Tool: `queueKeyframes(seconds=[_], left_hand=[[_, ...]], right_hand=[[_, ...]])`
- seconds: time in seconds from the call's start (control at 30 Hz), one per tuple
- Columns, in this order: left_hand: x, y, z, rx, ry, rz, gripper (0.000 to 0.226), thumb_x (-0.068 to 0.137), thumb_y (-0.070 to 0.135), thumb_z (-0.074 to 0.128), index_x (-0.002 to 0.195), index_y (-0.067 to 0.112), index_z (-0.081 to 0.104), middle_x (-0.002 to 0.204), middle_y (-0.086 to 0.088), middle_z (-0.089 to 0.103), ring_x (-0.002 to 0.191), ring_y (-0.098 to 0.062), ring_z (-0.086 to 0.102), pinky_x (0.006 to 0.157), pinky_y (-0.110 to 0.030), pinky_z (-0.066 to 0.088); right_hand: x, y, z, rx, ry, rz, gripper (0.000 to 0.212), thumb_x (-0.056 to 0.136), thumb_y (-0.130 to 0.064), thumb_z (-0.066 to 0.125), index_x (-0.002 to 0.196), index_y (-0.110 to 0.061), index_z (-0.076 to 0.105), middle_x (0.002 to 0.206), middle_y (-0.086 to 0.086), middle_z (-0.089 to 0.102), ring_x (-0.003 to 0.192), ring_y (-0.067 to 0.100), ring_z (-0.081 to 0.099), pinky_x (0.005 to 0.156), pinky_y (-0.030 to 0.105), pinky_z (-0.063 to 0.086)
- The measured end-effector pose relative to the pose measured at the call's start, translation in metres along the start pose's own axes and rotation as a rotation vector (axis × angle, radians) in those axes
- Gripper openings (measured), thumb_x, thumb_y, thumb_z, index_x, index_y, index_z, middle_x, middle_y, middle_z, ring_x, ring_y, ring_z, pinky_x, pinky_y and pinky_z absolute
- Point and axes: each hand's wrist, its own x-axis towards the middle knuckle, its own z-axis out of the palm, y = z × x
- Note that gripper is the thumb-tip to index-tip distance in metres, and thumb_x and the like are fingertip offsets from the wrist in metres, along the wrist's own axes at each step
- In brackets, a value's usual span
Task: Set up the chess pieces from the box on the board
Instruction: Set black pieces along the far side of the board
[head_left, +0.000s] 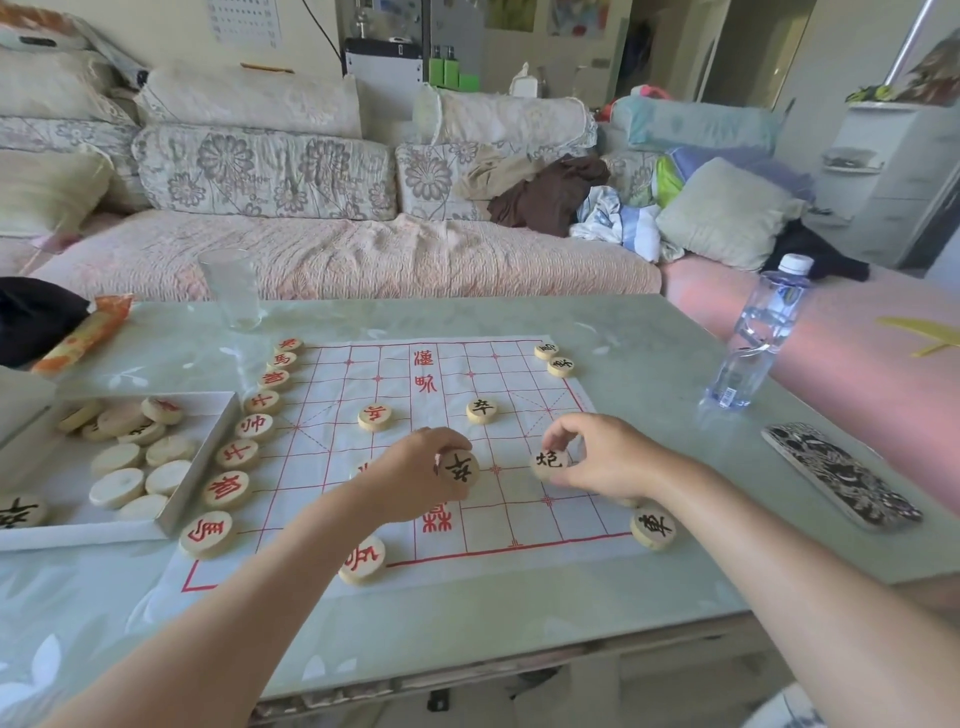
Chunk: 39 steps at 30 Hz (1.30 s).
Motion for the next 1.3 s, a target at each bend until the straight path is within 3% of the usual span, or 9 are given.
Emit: queueKeyframes(seconds=[0.1,0.23,0.4,0.5,0.67,0.87,1.07,1.17,1.3], left_hand=[[-0.007,0.006,0.005,-0.228,0.006,-0.027,0.043,0.074,0.021,0.079,0.11,0.036,0.061,0.104,0.01,0.061,0.087,-0.012,0.064,0.076,-0.027,0.059],[-0.016,0.01,0.007,-0.245,-0.009,0.0,0.046,0.075,0.02,0.078,0.114,0.038,0.061,0.104,0.011,0.062,0.087,-0.01,0.064,0.077,-0.027,0.058],[-0.022,0.016,0.006,-0.265,-0.012,0.008,0.047,0.077,0.017,0.077,0.115,0.038,0.06,0.101,0.01,0.062,0.086,-0.011,0.065,0.075,-0.026,0.058],[-0.023,0.022,0.006,-0.284,-0.004,0.01,0.047,0.075,0.018,0.079,0.114,0.035,0.06,0.101,0.009,0.063,0.079,-0.009,0.063,0.069,-0.028,0.057],[-0.022,0.025,0.009,-0.334,0.029,0.023,0.045,0.072,0.019,0.081,0.109,0.031,0.06,0.097,0.003,0.067,0.071,-0.008,0.063,0.064,-0.033,0.057],[-0.012,0.015,0.004,-0.701,0.071,-0.146,0.025,0.079,0.016,0.075,0.101,0.012,0.065,0.09,-0.01,0.071,0.066,-0.014,0.059,0.062,-0.026,0.045],[-0.007,0.015,0.005,-0.754,0.126,-0.243,0.007,0.089,0.013,0.064,0.095,0.014,0.068,0.077,-0.003,0.069,0.053,-0.01,0.053,0.057,-0.021,0.045],[-0.003,0.016,0.007,-0.666,0.182,-0.24,0.014,0.089,0.021,0.066,0.101,0.016,0.061,0.083,0.0,0.07,0.059,-0.01,0.061,0.059,-0.022,0.051],[-0.003,0.008,0.006,0.011,0.252,0.019,0.017,0.094,0.026,0.055,0.11,0.025,0.062,0.104,0.006,0.063,0.091,-0.01,0.059,0.072,-0.022,0.047]], right_hand=[[-0.011,-0.004,-0.002,-0.041,-0.092,-0.024,0.022,0.075,-0.032,0.082,0.09,-0.036,0.067,0.064,-0.042,0.052,0.058,-0.012,0.049,0.053,0.011,0.033],[-0.021,-0.009,-0.004,-0.105,-0.182,-0.056,0.022,0.077,-0.026,0.081,0.097,-0.032,0.072,0.061,-0.049,0.046,0.062,-0.02,0.047,0.056,0.008,0.036],[-0.016,-0.013,0.001,0.004,-0.084,0.0,0.009,0.081,-0.04,0.074,0.09,-0.036,0.072,0.074,-0.025,0.056,0.068,-0.005,0.05,0.062,0.014,0.035],[-0.008,-0.027,0.013,0.274,0.01,0.028,0.007,0.09,-0.033,0.068,0.09,-0.027,0.071,0.071,-0.021,0.063,0.064,0.004,0.056,0.062,0.02,0.042],[-0.007,-0.05,0.028,0.568,-0.124,0.066,0.009,0.093,-0.015,0.068,0.099,-0.018,0.062,0.081,-0.004,0.071,0.064,0.016,0.065,0.045,0.017,0.038],[0.004,-0.051,0.031,0.533,-0.072,0.073,0.014,0.09,-0.019,0.07,0.1,-0.02,0.06,0.09,0.001,0.073,0.066,0.016,0.067,0.06,0.028,0.043],[0.008,-0.052,0.033,0.473,-0.117,-0.118,0.042,0.076,-0.012,0.083,0.11,-0.029,0.064,0.113,-0.007,0.066,0.072,0.01,0.06,0.084,0.034,0.054],[0.011,-0.052,0.034,0.439,-0.12,-0.116,0.036,0.075,-0.015,0.086,0.1,-0.032,0.067,0.104,-0.01,0.068,0.076,0.018,0.067,0.083,0.034,0.054],[0.019,-0.04,0.032,0.163,0.039,-0.045,0.03,0.076,-0.035,0.082,0.1,-0.035,0.063,0.106,-0.018,0.062,0.07,-0.001,0.055,0.068,0.021,0.042]])
